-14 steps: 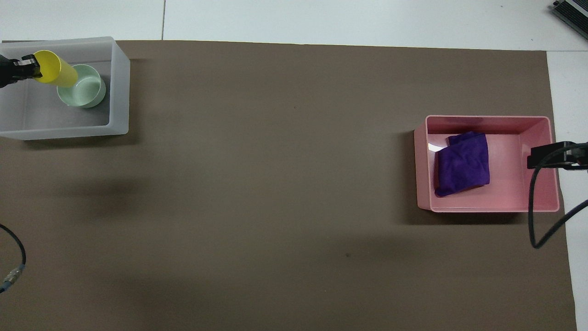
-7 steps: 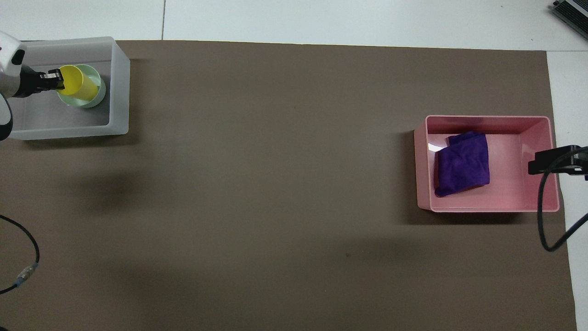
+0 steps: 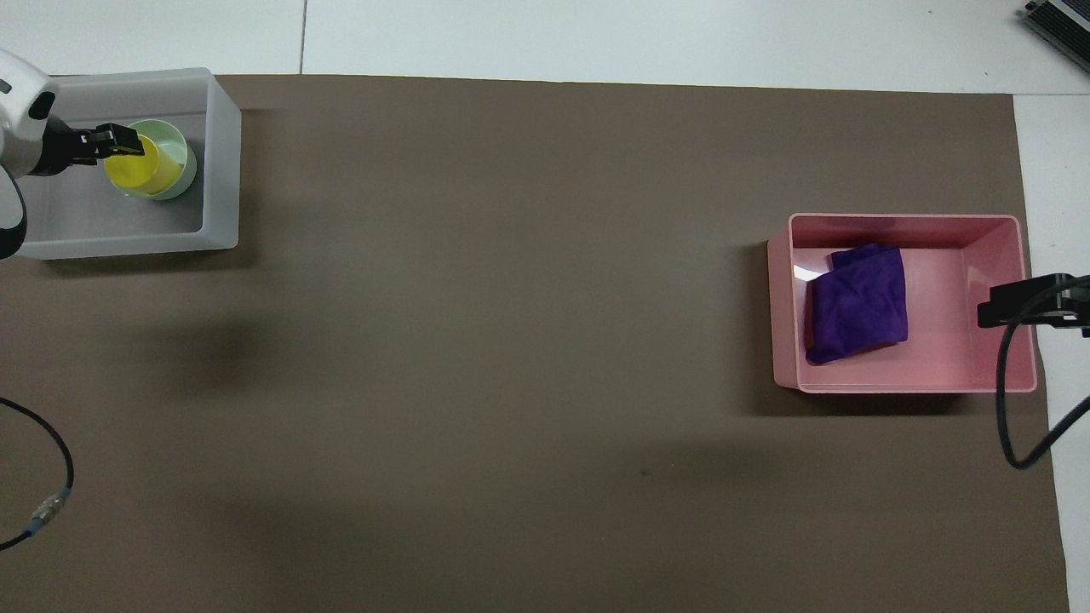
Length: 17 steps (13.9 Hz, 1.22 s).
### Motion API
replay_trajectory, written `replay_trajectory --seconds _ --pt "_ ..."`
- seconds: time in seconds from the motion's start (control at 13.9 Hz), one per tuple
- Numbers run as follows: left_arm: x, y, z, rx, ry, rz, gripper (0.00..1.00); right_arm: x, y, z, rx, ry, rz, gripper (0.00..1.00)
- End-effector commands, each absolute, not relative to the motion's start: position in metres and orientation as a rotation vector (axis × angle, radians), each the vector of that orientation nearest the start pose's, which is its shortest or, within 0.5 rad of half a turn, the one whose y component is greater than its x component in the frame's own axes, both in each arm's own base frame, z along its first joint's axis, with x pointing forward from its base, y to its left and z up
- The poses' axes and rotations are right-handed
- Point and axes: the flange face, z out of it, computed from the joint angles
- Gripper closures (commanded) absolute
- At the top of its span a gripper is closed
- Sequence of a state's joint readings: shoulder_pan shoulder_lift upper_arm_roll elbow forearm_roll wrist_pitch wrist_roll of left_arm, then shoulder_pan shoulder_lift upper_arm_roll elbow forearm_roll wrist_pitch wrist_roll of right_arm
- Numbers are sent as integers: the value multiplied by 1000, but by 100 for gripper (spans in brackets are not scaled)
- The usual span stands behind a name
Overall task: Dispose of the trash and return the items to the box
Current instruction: 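Lower the yellow cup into the green bowl with the left gripper, then open the left gripper and release the cup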
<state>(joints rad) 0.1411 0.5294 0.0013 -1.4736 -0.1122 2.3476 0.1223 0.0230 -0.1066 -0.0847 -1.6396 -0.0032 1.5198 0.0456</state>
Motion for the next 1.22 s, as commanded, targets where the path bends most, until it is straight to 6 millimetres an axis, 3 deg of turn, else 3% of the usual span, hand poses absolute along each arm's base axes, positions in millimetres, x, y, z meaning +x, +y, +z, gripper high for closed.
replay_trajectory --seconds 0.0,0.22,0.36,0.57,0.72,1.15 --pt "699 60 466 -3154 25 -529 0 509 -37 648 -3107 131 9 0" --pt "664 11 527 -3193 144 -401 0 508 -34 650 -3107 121 4 0" --pt "638 -7 559 -3173 223 -312 0 507 -33 648 -3109 114 9 0" --pt "606 -13 595 -3182 255 -219 0 506 -31 649 -3113 115 14 0" --pt "590 -22 606 -3176 287 -141 0 507 -31 649 -3113 112 12 0" --pt "561 -28 602 -3125 320 10 0 507 -34 648 -3110 122 9 0"
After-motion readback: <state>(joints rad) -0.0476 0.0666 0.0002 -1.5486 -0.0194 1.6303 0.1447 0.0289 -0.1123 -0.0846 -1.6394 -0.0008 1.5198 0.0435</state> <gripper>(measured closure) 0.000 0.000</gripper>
